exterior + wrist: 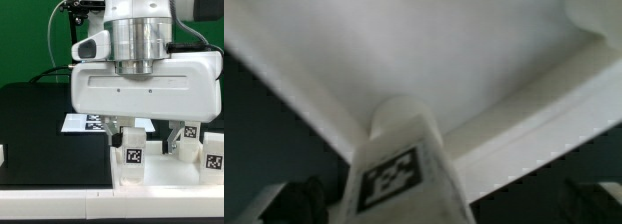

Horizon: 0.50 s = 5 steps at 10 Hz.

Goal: Assemble square table

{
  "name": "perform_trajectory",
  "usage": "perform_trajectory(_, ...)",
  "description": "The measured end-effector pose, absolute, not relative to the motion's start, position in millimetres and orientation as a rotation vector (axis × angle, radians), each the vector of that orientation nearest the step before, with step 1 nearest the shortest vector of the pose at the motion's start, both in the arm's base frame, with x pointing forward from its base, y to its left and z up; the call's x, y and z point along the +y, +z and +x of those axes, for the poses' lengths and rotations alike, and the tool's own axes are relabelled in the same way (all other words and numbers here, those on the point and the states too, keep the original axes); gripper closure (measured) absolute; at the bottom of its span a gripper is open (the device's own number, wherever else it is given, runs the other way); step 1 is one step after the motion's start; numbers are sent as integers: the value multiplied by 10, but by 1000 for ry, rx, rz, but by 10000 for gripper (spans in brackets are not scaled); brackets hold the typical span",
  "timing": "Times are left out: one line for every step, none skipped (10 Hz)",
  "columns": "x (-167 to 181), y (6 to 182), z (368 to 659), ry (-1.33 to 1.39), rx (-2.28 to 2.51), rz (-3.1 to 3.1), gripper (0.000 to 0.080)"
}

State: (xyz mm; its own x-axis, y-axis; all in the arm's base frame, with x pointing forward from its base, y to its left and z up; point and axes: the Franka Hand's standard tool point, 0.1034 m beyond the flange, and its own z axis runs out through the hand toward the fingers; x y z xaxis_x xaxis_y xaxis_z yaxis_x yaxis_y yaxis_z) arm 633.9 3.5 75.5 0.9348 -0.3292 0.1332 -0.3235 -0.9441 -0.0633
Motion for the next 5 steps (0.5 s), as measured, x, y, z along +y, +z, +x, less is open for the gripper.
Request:
perform_trajectory(8, 769, 6344, -226, 239, -3117, 151)
perform_trajectory(-4, 767, 6342, -224, 31, -3143, 151)
perform_trajectory(-1, 763, 6340, -224, 117, -3135, 151)
perform_trajectory(-3, 761, 6339, -223, 140, -3133, 249)
perform_trajectory(-5, 760, 6339, -223, 139, -3134, 396)
